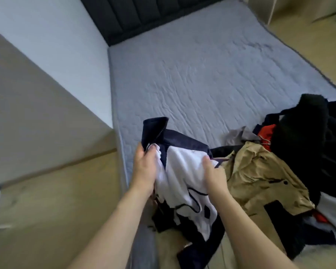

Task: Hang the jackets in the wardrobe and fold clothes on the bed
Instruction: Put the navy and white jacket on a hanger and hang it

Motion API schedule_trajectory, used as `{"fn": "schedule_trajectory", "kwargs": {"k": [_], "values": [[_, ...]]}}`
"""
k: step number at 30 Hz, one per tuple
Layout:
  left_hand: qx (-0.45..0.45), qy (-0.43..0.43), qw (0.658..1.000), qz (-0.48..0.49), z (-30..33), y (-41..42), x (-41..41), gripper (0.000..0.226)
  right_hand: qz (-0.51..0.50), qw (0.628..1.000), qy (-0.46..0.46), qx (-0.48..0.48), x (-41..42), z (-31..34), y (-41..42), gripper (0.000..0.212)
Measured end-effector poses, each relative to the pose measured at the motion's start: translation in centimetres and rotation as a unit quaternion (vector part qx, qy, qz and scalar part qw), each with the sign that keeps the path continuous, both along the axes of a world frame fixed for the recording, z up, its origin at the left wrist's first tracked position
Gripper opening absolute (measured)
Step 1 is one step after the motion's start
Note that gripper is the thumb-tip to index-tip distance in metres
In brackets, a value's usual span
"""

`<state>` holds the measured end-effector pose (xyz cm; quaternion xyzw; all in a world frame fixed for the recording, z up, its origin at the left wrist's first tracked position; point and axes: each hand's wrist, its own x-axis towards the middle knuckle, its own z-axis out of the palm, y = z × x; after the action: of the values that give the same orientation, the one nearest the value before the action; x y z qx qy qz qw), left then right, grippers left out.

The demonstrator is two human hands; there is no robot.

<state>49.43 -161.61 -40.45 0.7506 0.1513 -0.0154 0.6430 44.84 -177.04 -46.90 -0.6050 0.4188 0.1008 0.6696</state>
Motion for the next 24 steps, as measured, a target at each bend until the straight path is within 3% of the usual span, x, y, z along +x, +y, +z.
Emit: {"fn": "schedule_trajectory", "kwargs": {"k": [3,7,13,17,21,24], "values": [[-0.008,-0.070,0.995,0.076,9.7,10.2,-1.5,0.008,0.100,0.984,-0.099,-0.113,0.8,8.4,9.3,0.044],[0.005,-0.147,0.973,0.178,19.3,23.0,-4.4,0.006,0.238,0.936,-0.145,-0.214,0.8,15.7,23.4,0.051],[0.093,-0.224,0.951,0.190,28.2,43.4,-11.2,0.013,0.332,0.849,-0.272,-0.308,-1.5,23.1,46.1,0.035],[0.127,-0.253,0.927,0.246,31.6,56.9,-16.0,0.010,0.371,0.858,-0.303,-0.186,-2.4,27.8,60.3,0.023],[0.174,-0.246,0.903,0.307,34.1,68.9,-19.7,0.011,0.492,0.797,-0.331,-0.119,-3.3,31.4,73.1,0.009],[0.195,-0.239,0.869,0.387,35.5,77.4,-22.1,0.014,0.554,0.749,-0.347,-0.111,-3.9,33.0,82.0,0.024]]}}
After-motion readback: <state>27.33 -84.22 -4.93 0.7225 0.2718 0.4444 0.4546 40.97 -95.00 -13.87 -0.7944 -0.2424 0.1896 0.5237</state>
